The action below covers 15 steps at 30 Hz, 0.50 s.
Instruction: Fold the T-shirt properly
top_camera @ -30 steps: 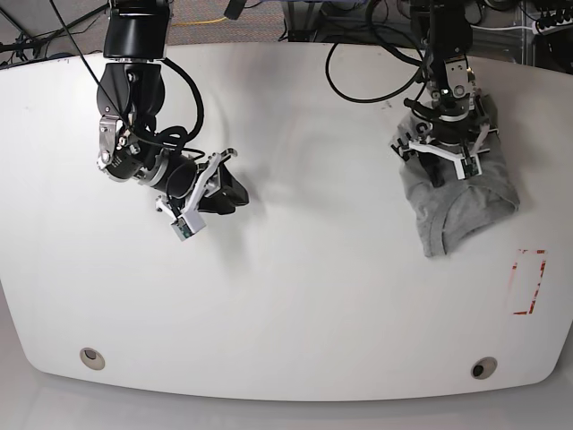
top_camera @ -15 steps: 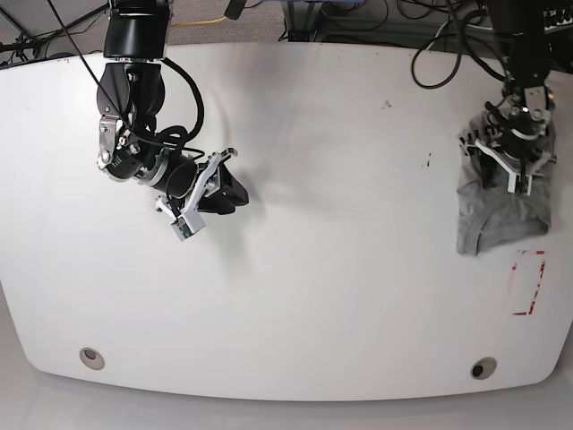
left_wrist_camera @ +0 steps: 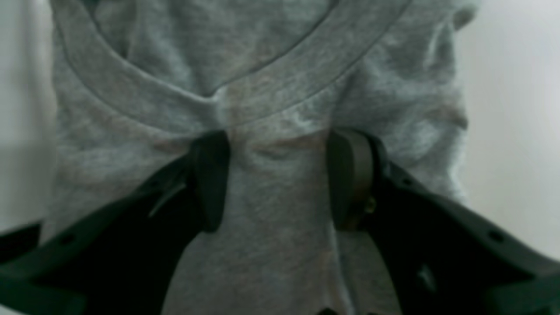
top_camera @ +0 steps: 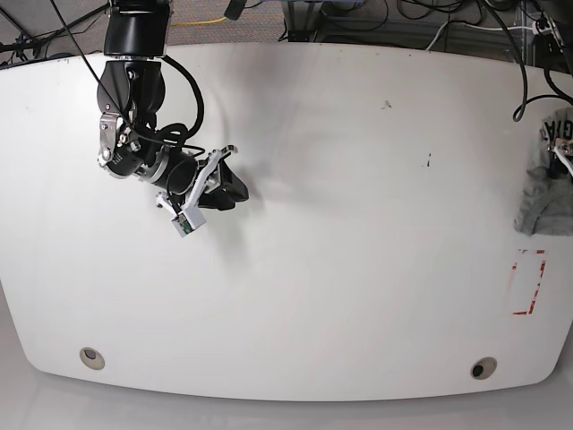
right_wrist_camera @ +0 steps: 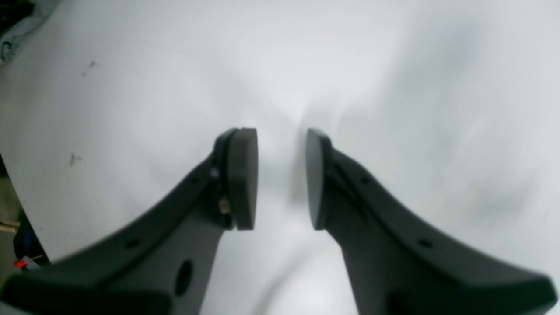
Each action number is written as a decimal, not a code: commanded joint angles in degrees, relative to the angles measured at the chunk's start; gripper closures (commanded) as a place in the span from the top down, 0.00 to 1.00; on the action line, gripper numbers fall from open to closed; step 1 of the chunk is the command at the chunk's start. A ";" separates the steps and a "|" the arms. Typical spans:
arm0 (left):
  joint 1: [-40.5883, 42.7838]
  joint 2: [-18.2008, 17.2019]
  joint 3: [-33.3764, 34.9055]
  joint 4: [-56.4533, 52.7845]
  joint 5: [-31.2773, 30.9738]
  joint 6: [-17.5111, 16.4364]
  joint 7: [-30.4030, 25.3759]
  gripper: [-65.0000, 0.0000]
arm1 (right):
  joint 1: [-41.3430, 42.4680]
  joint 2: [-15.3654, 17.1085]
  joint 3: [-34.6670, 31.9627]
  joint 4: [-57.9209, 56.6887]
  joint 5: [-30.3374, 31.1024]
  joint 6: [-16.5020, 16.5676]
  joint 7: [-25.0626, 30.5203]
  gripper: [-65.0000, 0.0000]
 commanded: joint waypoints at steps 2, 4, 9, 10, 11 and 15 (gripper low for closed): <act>1.03 -1.19 -0.41 0.27 1.36 -0.03 1.55 0.51 | 0.63 0.44 0.30 3.41 1.35 0.36 1.47 0.27; 1.82 -1.72 -0.50 0.27 1.27 -0.03 1.55 0.50 | -0.07 0.27 0.30 4.38 0.99 0.36 1.47 0.27; 5.16 -1.54 -6.39 0.71 -1.63 -0.03 1.72 0.50 | -0.42 0.09 0.38 4.73 0.91 0.36 1.47 0.27; 6.39 -1.54 -8.58 2.12 -2.77 -0.03 1.72 0.50 | -0.51 0.09 0.47 4.73 0.91 0.36 1.47 0.27; 7.53 -1.54 -10.61 4.14 -3.91 -0.03 1.72 0.50 | -0.51 0.27 0.47 4.73 0.82 0.36 1.47 0.27; 12.19 -0.05 -16.76 15.74 -6.99 -0.03 1.72 0.50 | -0.60 0.79 0.47 4.64 0.73 0.36 1.74 0.27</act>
